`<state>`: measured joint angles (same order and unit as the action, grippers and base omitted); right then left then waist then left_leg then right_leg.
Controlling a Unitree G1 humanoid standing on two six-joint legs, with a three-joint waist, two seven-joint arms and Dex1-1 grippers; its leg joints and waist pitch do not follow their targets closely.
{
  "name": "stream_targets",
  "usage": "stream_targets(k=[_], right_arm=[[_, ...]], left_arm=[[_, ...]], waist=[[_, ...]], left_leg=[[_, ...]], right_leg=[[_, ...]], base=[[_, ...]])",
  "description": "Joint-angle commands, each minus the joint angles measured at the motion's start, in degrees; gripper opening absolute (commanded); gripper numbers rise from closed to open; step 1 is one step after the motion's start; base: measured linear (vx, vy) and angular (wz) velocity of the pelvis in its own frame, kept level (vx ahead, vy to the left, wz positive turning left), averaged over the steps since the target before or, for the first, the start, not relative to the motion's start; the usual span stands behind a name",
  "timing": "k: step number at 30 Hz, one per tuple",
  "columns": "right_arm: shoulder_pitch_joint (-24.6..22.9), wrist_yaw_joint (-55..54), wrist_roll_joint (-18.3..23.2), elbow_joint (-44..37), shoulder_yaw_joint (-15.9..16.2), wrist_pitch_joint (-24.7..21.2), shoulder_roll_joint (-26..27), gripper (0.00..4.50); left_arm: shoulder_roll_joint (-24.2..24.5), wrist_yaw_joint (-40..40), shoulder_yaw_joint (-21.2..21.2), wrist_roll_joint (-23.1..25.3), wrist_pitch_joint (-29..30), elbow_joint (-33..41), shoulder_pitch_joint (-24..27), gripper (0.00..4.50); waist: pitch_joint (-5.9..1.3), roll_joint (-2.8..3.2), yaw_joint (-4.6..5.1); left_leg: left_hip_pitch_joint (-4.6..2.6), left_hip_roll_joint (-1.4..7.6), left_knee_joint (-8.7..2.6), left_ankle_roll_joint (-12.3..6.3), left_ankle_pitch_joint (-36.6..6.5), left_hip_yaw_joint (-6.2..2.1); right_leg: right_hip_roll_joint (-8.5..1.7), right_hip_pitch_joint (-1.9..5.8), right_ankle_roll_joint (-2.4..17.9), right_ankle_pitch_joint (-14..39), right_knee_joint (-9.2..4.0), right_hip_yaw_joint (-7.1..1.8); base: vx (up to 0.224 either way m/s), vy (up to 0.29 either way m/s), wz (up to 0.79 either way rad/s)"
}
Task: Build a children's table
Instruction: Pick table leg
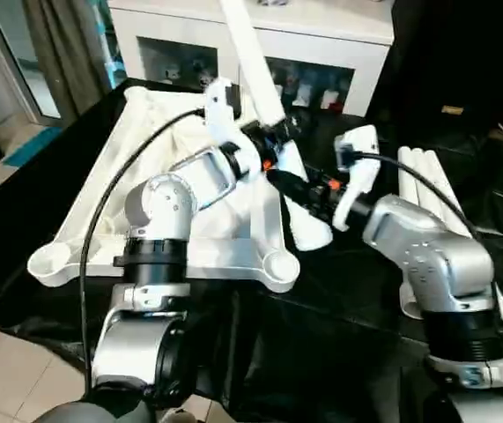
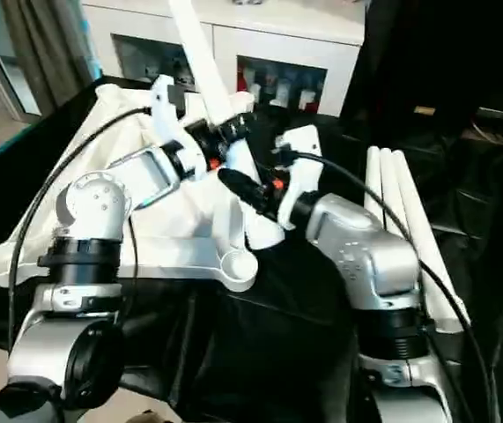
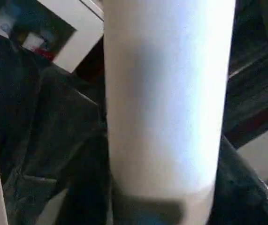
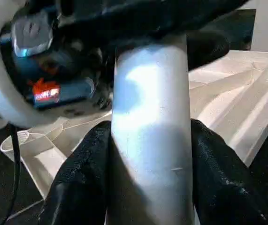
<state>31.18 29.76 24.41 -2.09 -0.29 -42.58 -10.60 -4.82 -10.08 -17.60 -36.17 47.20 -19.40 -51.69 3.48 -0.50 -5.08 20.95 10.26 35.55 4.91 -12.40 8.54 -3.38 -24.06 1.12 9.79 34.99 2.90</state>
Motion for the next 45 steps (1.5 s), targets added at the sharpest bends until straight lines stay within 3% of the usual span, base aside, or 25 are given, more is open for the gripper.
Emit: stream_targets(k=[1,5,11,12,14,16,17,19,23,30,31,35,36,39,40,41,42,44,45], right_arm=[[0.9,-0.8,-0.6,-0.8,0.3,1.5,0.0,1.84],[0.8,-1.3,-1.2,-1.0,0.7,1.8,0.1,1.84],[0.9,-1.4,-1.2,-0.5,0.4,2.0,0.3,1.84],[0.7,-0.2,0.6,-0.7,-0.5,1.1,0.3,2.4],[-0.5,2.0,3.1,-1.9,-1.4,-0.1,-0.7,2.54],[-1.3,3.3,4.4,-2.7,-1.7,-0.8,-1.4,2.6],[-2.7,5.9,6.8,-4.0,-2.2,-2.5,-2.6,2.81],[-4.4,9.3,9.6,-5.9,-2.8,-4.3,-4.2,2.88],[-6.5,14.2,14.4,-8.6,-3.7,-7.9,-7.2,2.88],[-7.7,16.5,16.7,-9.6,-2.7,-10.0,-9.6,2.88],[-7.7,16.4,17.0,-9.7,-2.6,-10.3,-9.6,2.62],[-7.7,16.3,17.7,-9.6,-1.8,-11.5,-9.5,2.37],[-8.0,16.4,17.9,-9.9,-1.6,-11.7,-9.7,2.37],[-8.5,16.5,18.2,-10.3,-1.5,-11.9,-10.0,2.08],[-8.9,16.4,18.7,-10.7,-1.5,-12.2,-10.3,2.03],[-9.1,16.4,19.0,-11.0,-1.5,-12.3,-10.4,1.95],[-9.4,16.3,19.3,-11.4,-1.5,-12.6,-10.7,1.91],[-9.6,16.2,19.5,-11.7,-1.5,-13.0,-10.8,1.88],[-9.6,15.9,19.8,-11.8,-1.5,-13.1,-11.0,1.88]], left_arm=[[-0.4,2.6,-0.8,1.3,-1.7,-0.5,-0.6,2.16],[-0.2,2.8,-0.1,1.4,-2.0,-0.5,-0.4,1.9],[0.8,-1.7,3.2,1.8,-1.6,1.0,0.6,1.86],[2.0,-6.3,5.8,1.7,-1.2,2.1,1.3,1.86],[4.5,-14.1,9.0,0.1,0.1,3.9,2.4,1.86],[5.7,-17.5,10.0,-0.8,0.8,4.6,2.8,1.86],[7.7,-21.9,10.8,-1.9,1.5,5.2,3.1,1.86],[9.8,-26.4,10.8,-3.5,2.7,5.4,3.1,1.86],[14.1,-37.4,12.2,-6.1,3.3,6.3,3.1,1.86],[15.1,-46.7,10.3,-13.3,5.8,8.8,2.5,1.86],[14.8,-46.9,10.0,-14.4,6.5,9.5,2.7,1.86],[14.0,-47.4,11.4,-14.2,6.3,10.6,3.7,1.86],[13.9,-47.5,11.7,-14.0,6.2,10.7,4.0,1.86],[13.8,-47.4,12.0,-13.9,6.1,11.1,4.4,1.86],[13.7,-47.1,12.0,-14.0,6.1,11.5,4.8,1.86],[13.6,-46.9,12.0,-14.0,6.1,11.7,4.9,1.86],[13.5,-46.6,12.1,-14.2,6.2,12.3,5.4,1.86],[13.3,-46.1,12.0,-14.2,6.2,12.9,6.0,1.86],[13.3,-45.3,12.1,-13.5,5.6,12.9,6.4,1.86]], waist=[[-4.43,-0.07,0.0],[-4.38,0.07,0.0],[-4.4,0.08,-0.01],[-4.44,0.12,-0.04],[-4.4,0.02,-0.06],[-4.41,0.32,-0.17],[-4.41,0.31,-0.21],[-4.37,0.17,-0.33],[-4.23,0.18,-0.23],[-4.19,0.06,-0.26],[-4.25,0.04,-0.27],[-4.17,-0.06,-0.2],[-4.18,-0.42,-0.18],[-4.28,-0.25,-0.26],[-4.27,-0.68,-0.28],[-4.26,-0.5,-0.35],[-4.28,-0.88,-0.27],[-4.23,-0.72,-0.3],[-4.18,-1.36,-0.18]], left_leg=[[0.23,1.66,-3.88,-4.12,0.7,-0.09],[0.09,1.65,-3.95,-4.01,-0.4,-0.04],[0.11,1.63,-3.98,-4.12,0.2,-0.09],[0.01,1.72,-3.98,-4.18,0.3,-0.12],[0.03,1.68,-4.05,-4.6,0.3,-0.05],[-0.06,1.88,-4.01,-4.52,0.3,0.01],[-0.36,1.96,-4.04,-4.48,0.2,0.07],[-0.15,1.95,-4.11,-4.6,-0.3,0.05],[-0.05,1.84,-4.19,-4.34,-1.2,0.07],[-0.12,1.86,-4.22,-2.48,-2.6,0.26],[-0.13,1.95,-4.21,-2.47,-2.3,0.24],[0.02,1.89,-4.21,-2.55,-2.1,0.23],[0.02,1.86,-4.22,-2.51,-2.0,0.31],[0.11,1.85,-4.16,-2.45,-1.1,0.26],[0.16,1.9,-4.2,-2.64,-0.7,0.29],[0.18,1.92,-4.15,-2.68,-0.6,0.29],[0.16,1.91,-4.12,-2.89,-0.5,0.41],[0.18,1.95,-4.15,-2.94,-0.5,0.39],[0.22,1.87,-4.16,-3.05,-0.9,0.49]], right_leg=[[-3.86,4.69,13.0,1.6,-3.12,-2.42],[-3.81,4.61,12.8,3.2,-3.29,-2.39],[-3.83,4.62,12.9,2.2,-3.18,-2.41],[-3.89,4.58,13.0,2.0,-3.11,-2.39],[-3.86,4.58,13.1,2.0,-3.07,-2.41],[-3.88,4.43,13.5,1.6,-2.82,-2.45],[-3.82,4.31,14.0,0.8,-2.8,-2.46],[-3.88,4.62,14.2,0.8,-2.71,-2.47],[-4.0,4.69,13.8,3.1,-2.97,-2.44],[-4.05,4.51,13.0,7.6,-3.31,-2.47],[-4.06,4.48,13.1,7.1,-3.19,-2.49],[-3.97,4.5,12.8,7.6,-3.29,-2.41],[-3.95,4.5,12.5,8.2,-3.42,-2.43],[-3.96,4.56,12.1,7.6,-3.22,-2.43],[-4.0,4.6,12.0,7.3,-3.16,-2.45],[-4.05,4.57,11.9,7.4,-3.17,-2.46],[-3.97,4.55,11.8,7.3,-3.25,-2.49],[-3.99,4.48,11.7,7.7,-3.19,-2.45],[-3.97,4.53,11.3,8.7,-3.26,-2.45]], base=[[0.0,0.0,0.0],[0.0,0.0,0.0],[0.0,0.0,0.0],[0.0,0.0,0.0],[0.0,0.0,0.0],[0.0,0.0,0.0],[0.0,0.0,0.0],[0.0,0.0,0.0],[0.0,0.0,0.0],[0.0,0.0,0.0],[0.0,0.0,0.0],[0.0,0.0,0.0],[0.0,0.0,0.0],[0.0,0.0,0.0],[0.0,0.0,0.0],[0.0,0.0,0.0],[0.0,0.0,0.0],[0.0,0.0,0.0],[0.0,0.0,0.0]])
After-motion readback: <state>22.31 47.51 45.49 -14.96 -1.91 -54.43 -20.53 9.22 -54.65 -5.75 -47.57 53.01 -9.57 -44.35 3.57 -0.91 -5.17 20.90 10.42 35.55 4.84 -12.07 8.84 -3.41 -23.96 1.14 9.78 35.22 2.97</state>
